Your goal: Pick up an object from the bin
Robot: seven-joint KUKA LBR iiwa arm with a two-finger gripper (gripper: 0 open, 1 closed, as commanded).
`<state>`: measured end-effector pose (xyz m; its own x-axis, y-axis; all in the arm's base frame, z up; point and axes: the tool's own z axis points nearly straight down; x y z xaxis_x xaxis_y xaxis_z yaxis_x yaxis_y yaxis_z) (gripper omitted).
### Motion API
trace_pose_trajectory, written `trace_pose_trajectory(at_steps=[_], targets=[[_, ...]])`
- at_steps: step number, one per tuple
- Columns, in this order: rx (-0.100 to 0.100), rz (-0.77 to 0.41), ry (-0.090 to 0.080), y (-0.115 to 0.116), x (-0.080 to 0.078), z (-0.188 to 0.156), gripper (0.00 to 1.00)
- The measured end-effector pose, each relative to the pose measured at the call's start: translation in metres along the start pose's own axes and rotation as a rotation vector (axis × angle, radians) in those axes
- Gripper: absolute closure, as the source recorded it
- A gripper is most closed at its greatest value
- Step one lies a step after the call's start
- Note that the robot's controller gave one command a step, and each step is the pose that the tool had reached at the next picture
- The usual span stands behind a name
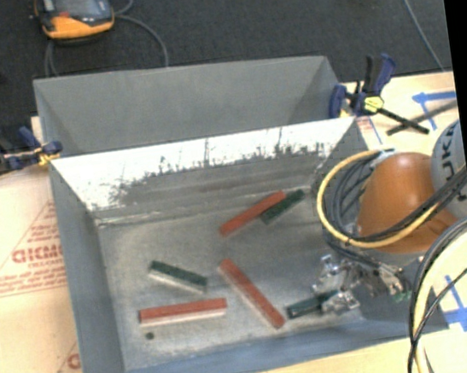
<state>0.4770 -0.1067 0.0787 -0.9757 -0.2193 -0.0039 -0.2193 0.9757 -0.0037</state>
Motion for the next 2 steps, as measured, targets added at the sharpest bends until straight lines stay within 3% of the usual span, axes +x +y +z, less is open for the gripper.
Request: trace_pose_trajectory(at_steps=[1, 2], targets=[[0.000, -0.001, 0.000, 0.000, 0.000, 0.000, 1.00], [0.000, -0.019, -0.006, 0.016, -0.026, -0.183, 1.00]])
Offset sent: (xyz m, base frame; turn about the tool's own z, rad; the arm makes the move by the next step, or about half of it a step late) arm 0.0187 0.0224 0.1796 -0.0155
